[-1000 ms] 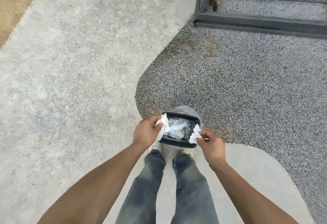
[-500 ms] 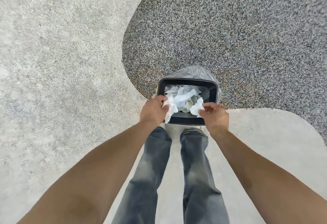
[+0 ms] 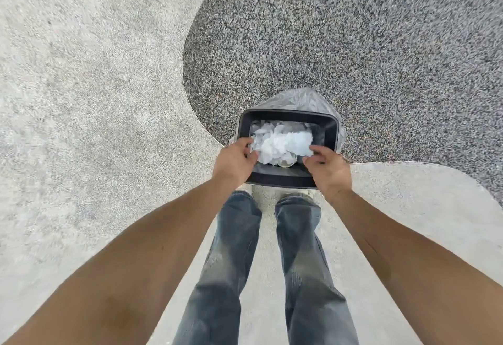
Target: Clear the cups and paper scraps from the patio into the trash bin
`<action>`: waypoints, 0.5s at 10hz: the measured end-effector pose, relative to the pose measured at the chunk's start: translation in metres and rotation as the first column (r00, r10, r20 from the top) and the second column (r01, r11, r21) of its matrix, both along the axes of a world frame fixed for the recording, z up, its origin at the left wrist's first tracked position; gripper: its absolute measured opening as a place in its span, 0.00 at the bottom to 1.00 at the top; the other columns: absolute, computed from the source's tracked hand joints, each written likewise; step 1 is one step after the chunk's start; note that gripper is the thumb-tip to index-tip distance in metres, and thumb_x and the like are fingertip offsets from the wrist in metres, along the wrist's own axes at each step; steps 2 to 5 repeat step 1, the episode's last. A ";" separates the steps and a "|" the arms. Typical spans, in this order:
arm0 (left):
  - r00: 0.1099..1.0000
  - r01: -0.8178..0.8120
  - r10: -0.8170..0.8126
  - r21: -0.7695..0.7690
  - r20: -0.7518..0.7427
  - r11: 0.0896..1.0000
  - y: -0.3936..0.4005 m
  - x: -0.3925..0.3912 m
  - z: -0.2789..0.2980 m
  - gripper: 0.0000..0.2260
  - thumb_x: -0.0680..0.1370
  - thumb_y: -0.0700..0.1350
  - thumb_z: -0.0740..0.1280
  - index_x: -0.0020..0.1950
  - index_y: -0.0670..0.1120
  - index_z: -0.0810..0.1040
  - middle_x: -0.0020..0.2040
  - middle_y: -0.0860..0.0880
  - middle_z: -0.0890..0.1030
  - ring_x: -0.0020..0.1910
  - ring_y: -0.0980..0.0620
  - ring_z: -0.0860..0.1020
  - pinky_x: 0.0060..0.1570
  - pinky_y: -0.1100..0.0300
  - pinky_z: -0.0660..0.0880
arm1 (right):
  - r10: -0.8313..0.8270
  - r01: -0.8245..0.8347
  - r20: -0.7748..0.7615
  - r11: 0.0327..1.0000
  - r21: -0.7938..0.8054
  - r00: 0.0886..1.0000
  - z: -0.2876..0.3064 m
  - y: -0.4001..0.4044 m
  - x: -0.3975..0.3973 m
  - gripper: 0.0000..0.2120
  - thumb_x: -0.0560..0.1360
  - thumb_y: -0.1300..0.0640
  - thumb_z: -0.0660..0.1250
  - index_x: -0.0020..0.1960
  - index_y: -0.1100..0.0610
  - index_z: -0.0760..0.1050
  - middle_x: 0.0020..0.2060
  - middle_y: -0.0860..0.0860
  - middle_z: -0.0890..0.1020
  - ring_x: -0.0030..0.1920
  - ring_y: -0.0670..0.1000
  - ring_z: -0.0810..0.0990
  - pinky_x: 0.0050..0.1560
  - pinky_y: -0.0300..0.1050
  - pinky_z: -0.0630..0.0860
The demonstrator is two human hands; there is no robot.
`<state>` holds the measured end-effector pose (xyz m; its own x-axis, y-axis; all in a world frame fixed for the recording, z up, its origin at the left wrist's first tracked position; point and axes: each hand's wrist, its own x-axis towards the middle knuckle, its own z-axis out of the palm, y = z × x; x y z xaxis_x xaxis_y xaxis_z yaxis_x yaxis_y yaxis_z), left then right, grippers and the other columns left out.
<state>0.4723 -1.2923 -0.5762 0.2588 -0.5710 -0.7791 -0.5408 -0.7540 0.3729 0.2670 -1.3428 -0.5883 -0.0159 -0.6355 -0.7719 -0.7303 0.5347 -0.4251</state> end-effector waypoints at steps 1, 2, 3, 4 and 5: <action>1.000 0.005 -0.004 -0.050 0.014 0.999 -0.002 0.007 0.037 0.19 0.81 0.49 0.63 0.72 0.51 0.69 0.63 0.50 0.80 0.47 0.46 0.82 0.47 0.54 0.79 | 0.115 -0.119 -0.066 0.991 -0.060 0.991 0.045 -0.008 -0.001 0.19 0.76 0.47 0.66 0.66 0.46 0.74 0.57 0.48 0.82 0.53 0.50 0.80 0.53 0.45 0.78; 1.000 0.005 -0.004 -0.050 0.014 0.999 -0.002 0.007 0.037 0.19 0.81 0.49 0.63 0.72 0.51 0.69 0.63 0.50 0.80 0.47 0.46 0.82 0.47 0.54 0.79 | 0.115 -0.119 -0.066 0.991 -0.060 0.991 0.045 -0.008 -0.001 0.19 0.76 0.47 0.66 0.66 0.46 0.74 0.57 0.48 0.82 0.53 0.50 0.80 0.53 0.45 0.78; 1.000 0.005 -0.004 -0.050 0.014 0.999 -0.002 0.007 0.037 0.19 0.81 0.49 0.63 0.72 0.51 0.69 0.63 0.50 0.80 0.47 0.46 0.82 0.47 0.54 0.79 | 0.115 -0.119 -0.066 0.991 -0.060 0.991 0.045 -0.008 -0.001 0.19 0.76 0.47 0.66 0.66 0.46 0.74 0.57 0.48 0.82 0.53 0.50 0.80 0.53 0.45 0.78; 1.000 0.005 -0.004 -0.050 0.014 0.999 -0.002 0.007 0.037 0.19 0.81 0.49 0.63 0.72 0.51 0.69 0.63 0.50 0.80 0.47 0.46 0.82 0.47 0.54 0.79 | 0.115 -0.119 -0.066 0.991 -0.060 0.991 0.045 -0.008 -0.001 0.19 0.76 0.47 0.66 0.66 0.46 0.74 0.57 0.48 0.82 0.53 0.50 0.80 0.53 0.45 0.78; 1.000 0.005 -0.004 -0.050 0.014 0.999 -0.002 0.007 0.037 0.19 0.81 0.49 0.63 0.72 0.51 0.69 0.63 0.50 0.80 0.47 0.46 0.82 0.47 0.54 0.79 | 0.115 -0.119 -0.066 0.991 -0.060 0.991 0.045 -0.008 -0.001 0.19 0.76 0.47 0.66 0.66 0.46 0.74 0.57 0.48 0.82 0.53 0.50 0.80 0.53 0.45 0.78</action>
